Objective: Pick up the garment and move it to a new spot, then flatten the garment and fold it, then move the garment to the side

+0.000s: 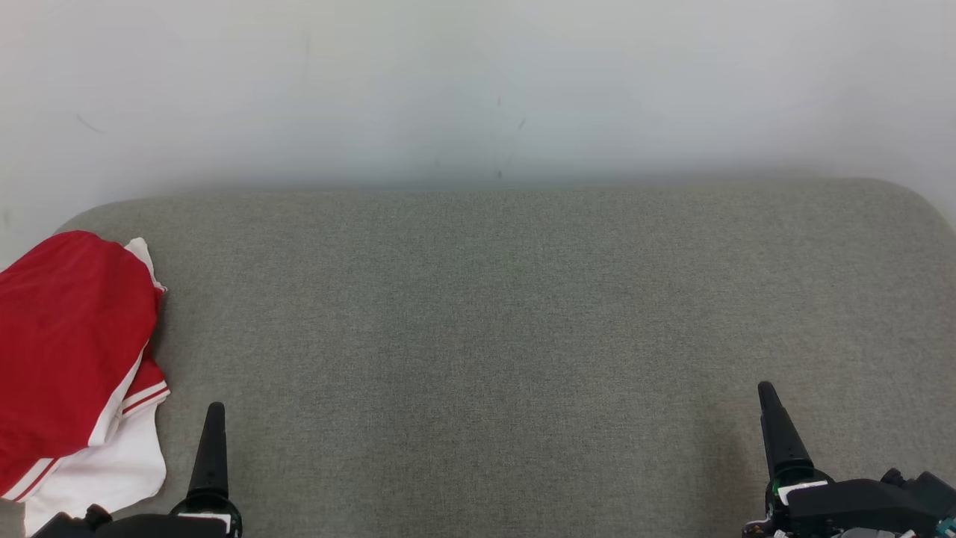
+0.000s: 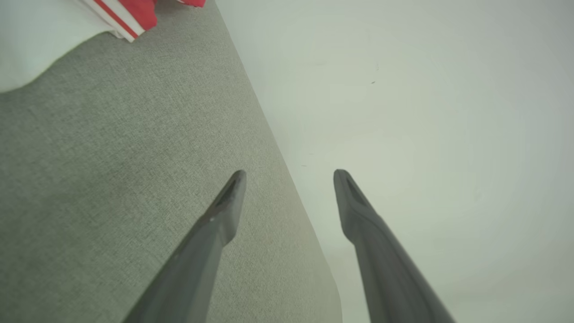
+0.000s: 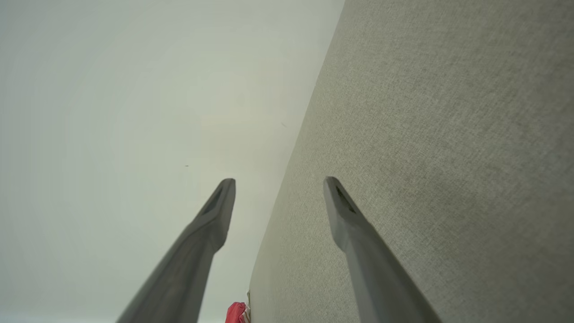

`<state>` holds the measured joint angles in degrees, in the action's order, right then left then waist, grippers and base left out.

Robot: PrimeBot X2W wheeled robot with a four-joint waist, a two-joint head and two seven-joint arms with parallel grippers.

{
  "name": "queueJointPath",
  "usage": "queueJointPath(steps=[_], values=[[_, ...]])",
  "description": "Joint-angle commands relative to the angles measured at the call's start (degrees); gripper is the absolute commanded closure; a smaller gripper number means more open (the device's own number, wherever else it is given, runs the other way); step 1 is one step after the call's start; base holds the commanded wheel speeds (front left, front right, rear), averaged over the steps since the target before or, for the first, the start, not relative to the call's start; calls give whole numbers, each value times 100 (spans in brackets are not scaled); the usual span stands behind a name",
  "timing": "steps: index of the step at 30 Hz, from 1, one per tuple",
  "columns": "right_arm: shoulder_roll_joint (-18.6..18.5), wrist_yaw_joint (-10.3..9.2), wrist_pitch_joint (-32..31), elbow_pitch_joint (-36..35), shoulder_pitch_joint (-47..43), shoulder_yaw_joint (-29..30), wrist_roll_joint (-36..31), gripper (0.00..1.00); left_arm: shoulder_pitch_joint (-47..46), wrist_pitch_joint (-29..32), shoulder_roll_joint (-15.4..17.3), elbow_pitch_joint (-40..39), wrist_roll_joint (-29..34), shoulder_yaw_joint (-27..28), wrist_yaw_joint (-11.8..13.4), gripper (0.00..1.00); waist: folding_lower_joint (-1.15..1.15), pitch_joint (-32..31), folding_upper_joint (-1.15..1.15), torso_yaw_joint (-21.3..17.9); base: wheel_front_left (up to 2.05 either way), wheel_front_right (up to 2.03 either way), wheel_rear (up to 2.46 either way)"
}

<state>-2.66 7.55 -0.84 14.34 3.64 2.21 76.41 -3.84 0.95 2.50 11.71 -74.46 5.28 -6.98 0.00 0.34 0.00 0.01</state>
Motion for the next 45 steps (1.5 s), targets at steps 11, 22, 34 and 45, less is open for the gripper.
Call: queueJointPath(steps=[11, 22, 34, 45], values=[[-18, -3, 301, -117, 137, -155, -1367, 0, 32, -305, 31, -338, 1534, -88, 81, 0, 0, -6, 0, 13, 0, 0, 0], [-20, -4, 522, -117, 134, -260, -2473, 0, 108, -526, 177, -447, 2891, -272, 132, 0, 0, -11, 0, 44, 0, 0, 0], [-22, -5, 721, -137, 122, -363, -3509, 0, 159, -725, 289, -464, 3776, -465, 176, 0, 0, -31, 0, 71, 0, 0, 0], [-24, -6, 901, -186, 100, -443, -4348, 0, 213, -910, 387, -534, 4486, -562, 248, 0, 0, -48, 0, 73, 0, 0, 0]])
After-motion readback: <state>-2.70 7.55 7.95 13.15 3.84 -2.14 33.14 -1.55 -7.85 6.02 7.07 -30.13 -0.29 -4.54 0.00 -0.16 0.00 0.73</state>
